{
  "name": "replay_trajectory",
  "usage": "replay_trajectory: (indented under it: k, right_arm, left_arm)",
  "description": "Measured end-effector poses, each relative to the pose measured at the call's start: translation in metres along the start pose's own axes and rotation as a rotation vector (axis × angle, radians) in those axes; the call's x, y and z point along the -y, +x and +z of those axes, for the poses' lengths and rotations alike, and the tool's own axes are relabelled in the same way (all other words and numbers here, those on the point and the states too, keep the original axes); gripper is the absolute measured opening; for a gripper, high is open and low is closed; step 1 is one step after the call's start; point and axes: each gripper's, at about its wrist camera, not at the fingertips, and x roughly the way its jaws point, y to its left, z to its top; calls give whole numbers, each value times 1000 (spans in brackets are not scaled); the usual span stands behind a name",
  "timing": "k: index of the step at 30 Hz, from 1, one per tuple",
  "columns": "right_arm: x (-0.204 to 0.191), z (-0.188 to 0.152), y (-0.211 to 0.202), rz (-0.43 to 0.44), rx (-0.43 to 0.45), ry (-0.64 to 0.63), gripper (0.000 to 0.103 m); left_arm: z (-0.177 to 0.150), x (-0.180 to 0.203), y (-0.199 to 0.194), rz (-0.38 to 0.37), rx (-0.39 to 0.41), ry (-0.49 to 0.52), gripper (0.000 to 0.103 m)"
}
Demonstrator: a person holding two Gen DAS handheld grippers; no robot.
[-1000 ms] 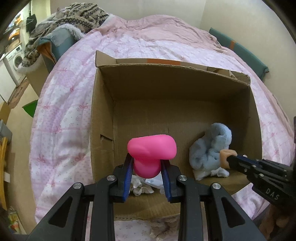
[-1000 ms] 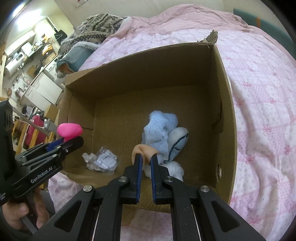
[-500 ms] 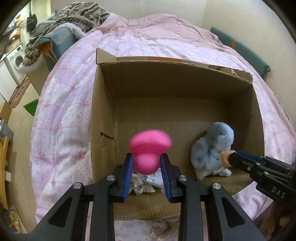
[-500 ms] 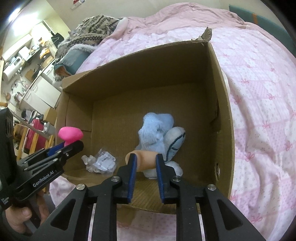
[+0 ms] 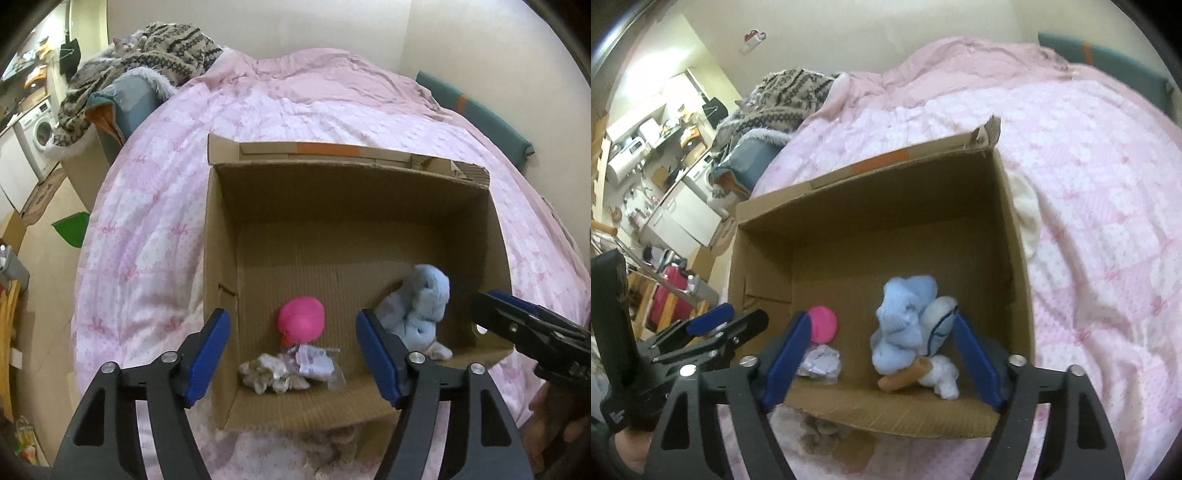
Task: Organize soft objects
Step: 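Open both grippers to drop the pink toy and tan piece inside, then move both grippers back to the beige lace scrunchie on the bed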
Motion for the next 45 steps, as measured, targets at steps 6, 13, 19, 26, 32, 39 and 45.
replay_trajectory:
  k: [6,13,19,26,32,39,45]
  right_arm:
    - [-1,-5,-3,-14,-15,-12,87]
    - [-5,-11,-15,-21,-7,-11,87]
    - [-2,-23,-31,-22,-1,5,87]
    - [-12,-33,-43,-12,17,-7,87]
    - [-15,-49,-43,3,-24,7,87]
    - [-19,-70,-46,12,-63,17,87]
    - [-17,-81,-40,-11,-107,22,87]
  left_arm:
    - [-5,-8,-10,25,9,-4,68]
    - [-8,-17,-27,46,33,-31,68]
    - [-21,-20,-42,48,20,-33,68]
    - [-42,-25,-45,57,-33,-65,68]
    - [-57,-28,-51,50,-51,-96,68]
    - [-75,-27,-50,42,-97,-120,68]
    - [-86,-23,-45,39,-133,-122,68]
